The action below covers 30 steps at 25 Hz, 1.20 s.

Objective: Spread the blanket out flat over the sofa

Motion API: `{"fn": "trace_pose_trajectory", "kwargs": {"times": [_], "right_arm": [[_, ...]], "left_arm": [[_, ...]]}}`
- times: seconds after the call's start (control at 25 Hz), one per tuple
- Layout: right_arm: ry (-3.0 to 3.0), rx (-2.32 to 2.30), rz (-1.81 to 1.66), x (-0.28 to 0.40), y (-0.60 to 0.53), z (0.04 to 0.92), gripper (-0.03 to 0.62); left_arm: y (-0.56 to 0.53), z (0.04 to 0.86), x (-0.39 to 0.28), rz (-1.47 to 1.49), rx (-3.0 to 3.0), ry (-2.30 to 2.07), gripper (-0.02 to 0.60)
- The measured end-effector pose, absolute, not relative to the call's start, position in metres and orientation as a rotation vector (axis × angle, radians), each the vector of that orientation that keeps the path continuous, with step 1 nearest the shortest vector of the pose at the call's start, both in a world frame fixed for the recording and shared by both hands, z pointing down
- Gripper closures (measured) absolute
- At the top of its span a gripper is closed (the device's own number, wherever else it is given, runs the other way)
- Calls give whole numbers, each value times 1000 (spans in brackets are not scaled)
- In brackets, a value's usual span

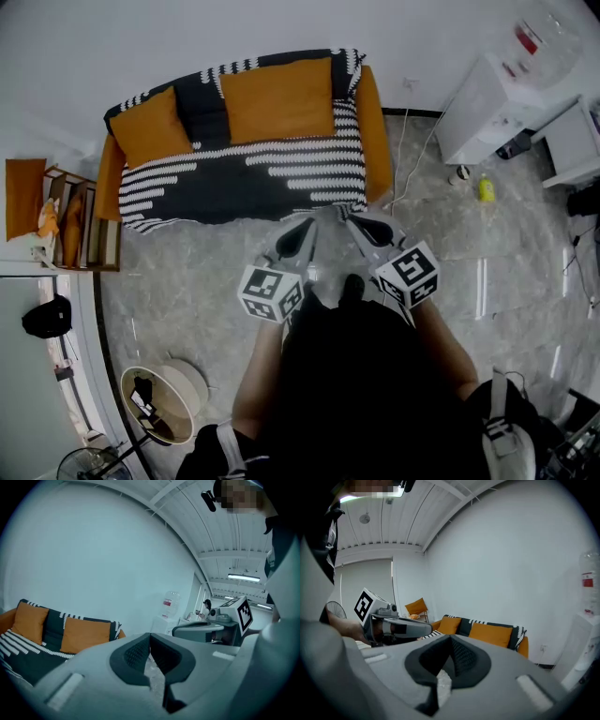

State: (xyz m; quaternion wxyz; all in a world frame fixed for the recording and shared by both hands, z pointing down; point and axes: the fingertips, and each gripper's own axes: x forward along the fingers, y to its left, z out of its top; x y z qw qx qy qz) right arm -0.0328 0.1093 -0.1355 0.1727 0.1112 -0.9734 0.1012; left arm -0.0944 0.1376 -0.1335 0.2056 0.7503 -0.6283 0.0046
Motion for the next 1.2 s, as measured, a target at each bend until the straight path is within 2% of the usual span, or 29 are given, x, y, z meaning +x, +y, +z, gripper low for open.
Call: {"fn": "trace_pose_trajectory", "kwargs": {"times": [1.2], "right_arm": [[-2770, 328, 265, -28, 101, -136, 591]], "left_arm": [[131, -131, -91, 23, 2094, -1742, 571]]}}
